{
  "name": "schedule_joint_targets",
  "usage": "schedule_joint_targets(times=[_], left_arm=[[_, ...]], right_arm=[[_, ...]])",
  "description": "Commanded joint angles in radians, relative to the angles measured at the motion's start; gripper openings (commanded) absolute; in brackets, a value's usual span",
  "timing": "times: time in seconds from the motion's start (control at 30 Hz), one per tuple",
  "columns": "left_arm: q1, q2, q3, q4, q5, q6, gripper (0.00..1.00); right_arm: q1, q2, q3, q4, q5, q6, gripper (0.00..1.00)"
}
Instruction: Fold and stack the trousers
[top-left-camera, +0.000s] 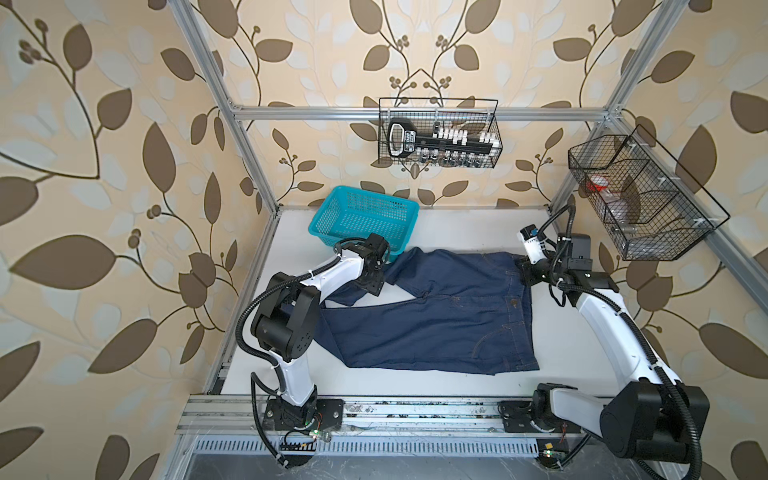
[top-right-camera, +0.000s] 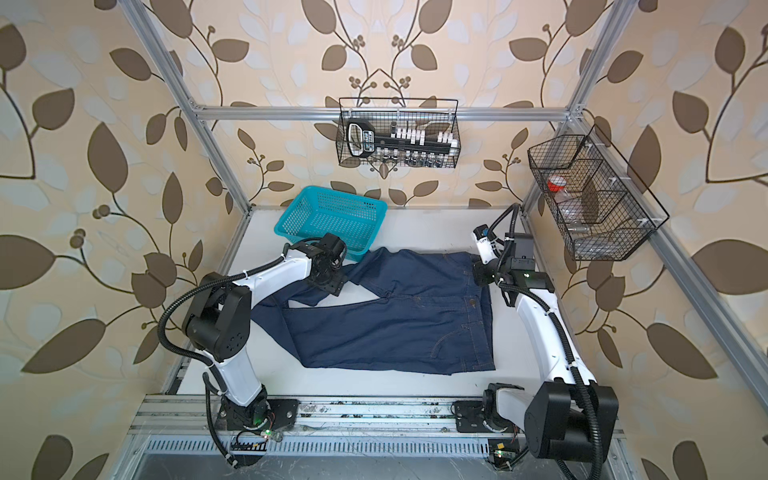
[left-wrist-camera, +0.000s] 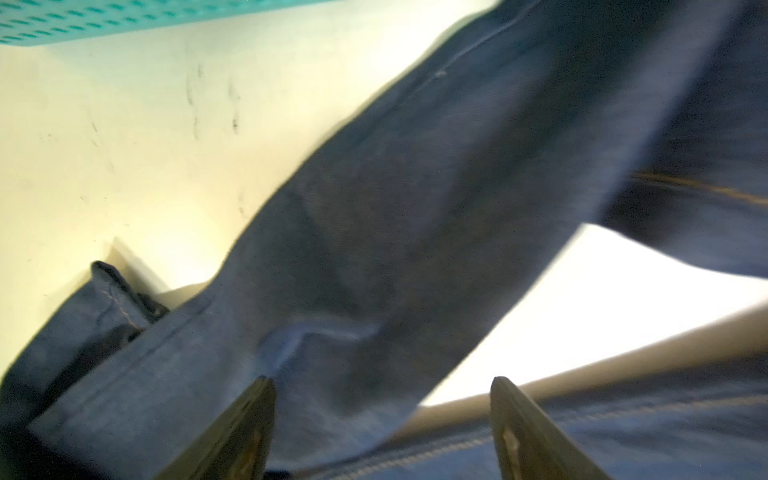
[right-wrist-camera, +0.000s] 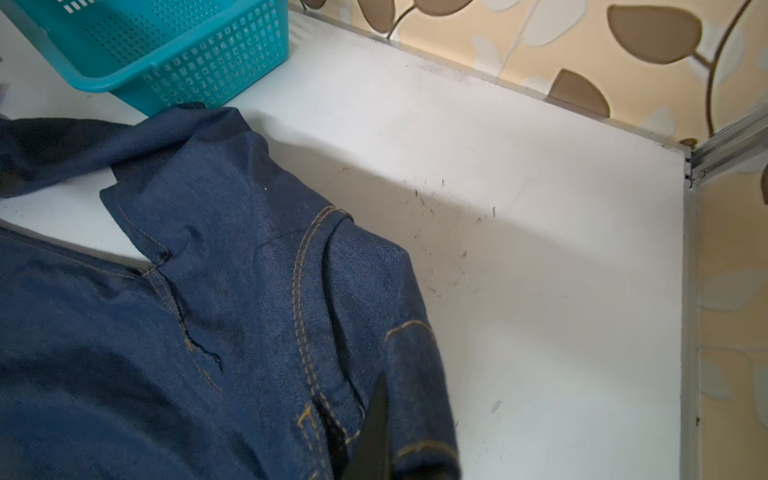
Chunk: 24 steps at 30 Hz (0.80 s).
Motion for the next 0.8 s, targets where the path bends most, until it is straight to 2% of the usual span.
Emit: schedule_joint_targets(times=[0.0,0.13,0.23,0.53,0.63,0.73,0.77], left_arm=[[0.071,0.012,0.055,-0.041,0.048,0.167,0.81],[0.149,0.050,0.084,-0.083,0.033,0.210,0.79],[0.202,0.072,0.109,-0.101,0.065,0.220,0.76],[0.220,0.124,0.105,-0.132,0.104,0.251,0.56],[0.236,0.127,0.102,-0.141,0.079,0.243,0.35],[0.248,0.111,0.125,-0.169,0.107,0.228,0.15],[0.249,0.098,0.131,-0.175,0.108,0.224,0.03]], right_arm=[[0.003,-0.015,-0.039,0.012,0.017,-0.035,0.00],[0.003,-0.008,-0.048,0.015,0.018,-0.028,0.00],[0.004,-0.002,-0.052,0.022,0.012,-0.015,0.00],[0.007,0.029,-0.035,0.013,0.028,-0.009,0.00],[0.007,0.045,-0.022,0.011,0.028,-0.004,0.00],[0.008,0.053,-0.012,0.009,0.039,-0.004,0.00],[0.008,0.052,-0.008,0.007,0.047,-0.004,0.00]])
